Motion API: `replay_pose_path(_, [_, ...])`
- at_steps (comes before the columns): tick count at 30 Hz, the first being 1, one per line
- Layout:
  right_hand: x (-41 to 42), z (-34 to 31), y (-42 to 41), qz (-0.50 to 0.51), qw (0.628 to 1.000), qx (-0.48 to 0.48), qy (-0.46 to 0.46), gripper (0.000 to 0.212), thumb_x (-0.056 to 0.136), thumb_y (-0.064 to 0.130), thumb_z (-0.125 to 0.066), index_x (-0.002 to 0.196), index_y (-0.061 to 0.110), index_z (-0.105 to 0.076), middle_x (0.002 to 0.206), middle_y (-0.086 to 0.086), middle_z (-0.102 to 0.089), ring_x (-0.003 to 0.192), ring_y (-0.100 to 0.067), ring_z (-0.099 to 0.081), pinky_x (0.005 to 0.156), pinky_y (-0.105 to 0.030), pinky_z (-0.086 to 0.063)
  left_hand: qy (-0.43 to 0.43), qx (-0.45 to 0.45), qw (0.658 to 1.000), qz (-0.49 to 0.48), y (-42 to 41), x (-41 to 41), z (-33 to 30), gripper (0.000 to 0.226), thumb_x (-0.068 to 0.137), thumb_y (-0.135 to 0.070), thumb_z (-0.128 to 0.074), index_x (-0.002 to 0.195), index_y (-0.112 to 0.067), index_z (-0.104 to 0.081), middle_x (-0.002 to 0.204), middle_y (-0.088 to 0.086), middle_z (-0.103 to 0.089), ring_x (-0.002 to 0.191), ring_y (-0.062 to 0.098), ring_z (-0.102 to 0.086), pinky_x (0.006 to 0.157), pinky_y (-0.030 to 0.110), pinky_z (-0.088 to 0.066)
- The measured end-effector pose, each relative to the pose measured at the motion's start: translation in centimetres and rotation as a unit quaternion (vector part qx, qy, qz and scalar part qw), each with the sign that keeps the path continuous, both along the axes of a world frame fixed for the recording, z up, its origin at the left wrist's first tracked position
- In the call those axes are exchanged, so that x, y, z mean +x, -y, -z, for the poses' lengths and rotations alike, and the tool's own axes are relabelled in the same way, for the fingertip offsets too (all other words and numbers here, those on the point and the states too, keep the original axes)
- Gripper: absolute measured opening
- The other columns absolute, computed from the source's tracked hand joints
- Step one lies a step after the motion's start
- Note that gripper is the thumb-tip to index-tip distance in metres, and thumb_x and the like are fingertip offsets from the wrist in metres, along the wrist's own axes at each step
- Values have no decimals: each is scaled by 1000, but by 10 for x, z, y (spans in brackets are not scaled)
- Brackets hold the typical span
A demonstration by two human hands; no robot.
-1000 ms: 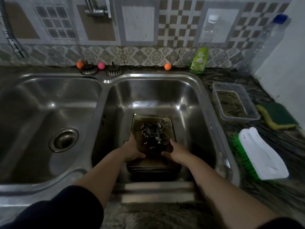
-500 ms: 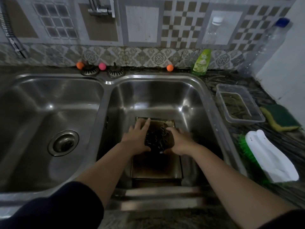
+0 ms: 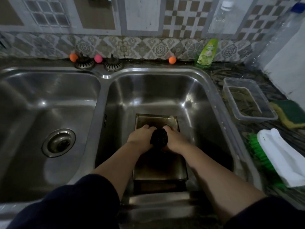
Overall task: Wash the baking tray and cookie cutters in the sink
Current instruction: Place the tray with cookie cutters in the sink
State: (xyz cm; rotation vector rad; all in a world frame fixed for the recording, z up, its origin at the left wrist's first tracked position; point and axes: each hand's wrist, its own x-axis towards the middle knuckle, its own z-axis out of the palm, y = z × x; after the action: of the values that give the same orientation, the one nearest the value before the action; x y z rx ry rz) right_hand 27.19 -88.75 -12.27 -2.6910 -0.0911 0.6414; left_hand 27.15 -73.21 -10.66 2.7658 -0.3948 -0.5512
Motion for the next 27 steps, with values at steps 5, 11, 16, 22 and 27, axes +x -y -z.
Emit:
replay_pose_path(5, [-8,0,-3,37,999,19,30,36,92,22,-53,126,22,-42,115,-4,-54,100,-23,-56,84,-38,-49,14,4,1000,-4,5,0,0,53,83,-19,-67,133,-21,-48,123,3,-51,106,25,-57,90,41,-51])
replay_pose_path(11, [-2,-11,-3,31,995,51,78,42,83,20,-65,119,28,-46,113,-1,-57,103,-21,-56,85,-38,-50,61,-11,998,-20,4,3,-9,44,83,-21,-67,125,-22,-54,121,2,-51,101,24,-59,85,39,-53])
replay_pose_path(16, [38,-43,-4,5,986,31,166,70,77,11,-69,138,23,-37,134,-6,-47,123,-28,-45,100,-40,-43,157,-38,986,-46,-1,30,-37,50,83,-26,-67,130,-23,-48,125,1,-47,108,24,-55,85,40,-52])
replay_pose_path(22, [83,-39,-7,2,972,55,227,81,76,2,-68,139,31,-28,145,-2,-37,125,-28,-39,98,-46,-44,229,-52,970,-68,-1,76,-35,55,83,-19,-67,133,-23,-46,128,-1,-44,116,22,-46,91,39,-50])
replay_pose_path(27, [113,-14,-9,21,968,78,236,80,76,3,-70,140,28,-31,146,-1,-36,126,-27,-38,98,-41,-44,219,-55,970,-96,3,109,-9,55,84,-20,-66,135,-24,-44,129,-2,-43,118,21,-43,89,37,-50])
